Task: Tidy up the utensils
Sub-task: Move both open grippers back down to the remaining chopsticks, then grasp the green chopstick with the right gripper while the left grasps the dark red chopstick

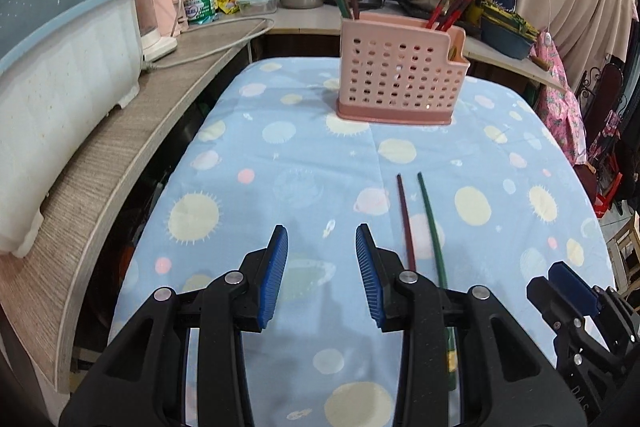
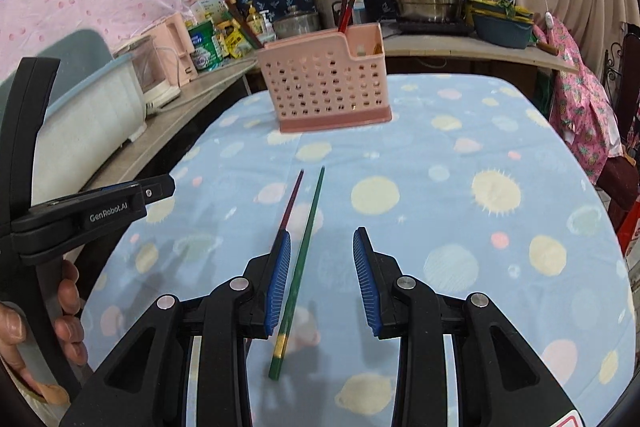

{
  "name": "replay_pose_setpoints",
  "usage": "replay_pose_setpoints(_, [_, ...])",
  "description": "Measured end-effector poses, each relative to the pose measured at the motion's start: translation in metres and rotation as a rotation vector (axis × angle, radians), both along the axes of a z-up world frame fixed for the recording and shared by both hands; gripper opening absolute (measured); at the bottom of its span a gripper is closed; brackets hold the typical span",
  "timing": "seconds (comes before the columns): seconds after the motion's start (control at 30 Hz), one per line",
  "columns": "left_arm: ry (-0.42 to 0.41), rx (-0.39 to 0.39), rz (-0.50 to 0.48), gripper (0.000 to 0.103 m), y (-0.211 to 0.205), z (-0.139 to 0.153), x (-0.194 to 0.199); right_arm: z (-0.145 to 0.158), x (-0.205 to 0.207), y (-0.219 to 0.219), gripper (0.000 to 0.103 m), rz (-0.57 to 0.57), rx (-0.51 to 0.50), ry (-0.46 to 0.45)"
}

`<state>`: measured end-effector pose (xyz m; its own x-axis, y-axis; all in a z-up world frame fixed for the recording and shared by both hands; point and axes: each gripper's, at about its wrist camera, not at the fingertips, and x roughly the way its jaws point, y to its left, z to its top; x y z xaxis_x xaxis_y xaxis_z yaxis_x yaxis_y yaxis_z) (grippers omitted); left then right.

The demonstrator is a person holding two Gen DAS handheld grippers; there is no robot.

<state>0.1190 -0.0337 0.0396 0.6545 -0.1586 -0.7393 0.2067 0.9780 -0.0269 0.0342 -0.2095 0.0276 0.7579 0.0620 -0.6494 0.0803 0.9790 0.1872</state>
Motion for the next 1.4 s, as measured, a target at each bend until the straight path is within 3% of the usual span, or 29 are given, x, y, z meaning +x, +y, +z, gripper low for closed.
replay_pose_setpoints(0.7, [0.086,0.03,-0.008,0.034,0.012,-0.046,-0.025,-0.057,-0.018,0.041,0.032,0.059,0.004,0.125])
replay_pose_setpoints(0.9, [0.096,0.037,-0.013,0.041,0.011,-0.051,-0.027,-0.068,-0.017,0.051,0.032,0.071,-0.015,0.15])
replay_pose_setpoints(1.0, [0.093,0.037,-0.012,0.044,0.011,-0.051,-0.028,-0.068,-0.018,0.052,0.029,0.069,-0.032,0.147])
replay_pose_setpoints(1.3, [0.1,0.04,-0.025,0.045,0.006,-0.054,-0.03,-0.07,-0.023,0.045,0.008,0.042,-0.075,0.141])
replay_pose_setpoints(1.4, [0.103,0.042,-0.034,0.046,0.004,-0.055,-0.032,-0.07,-0.025,0.039,0.007,0.027,-0.07,0.141])
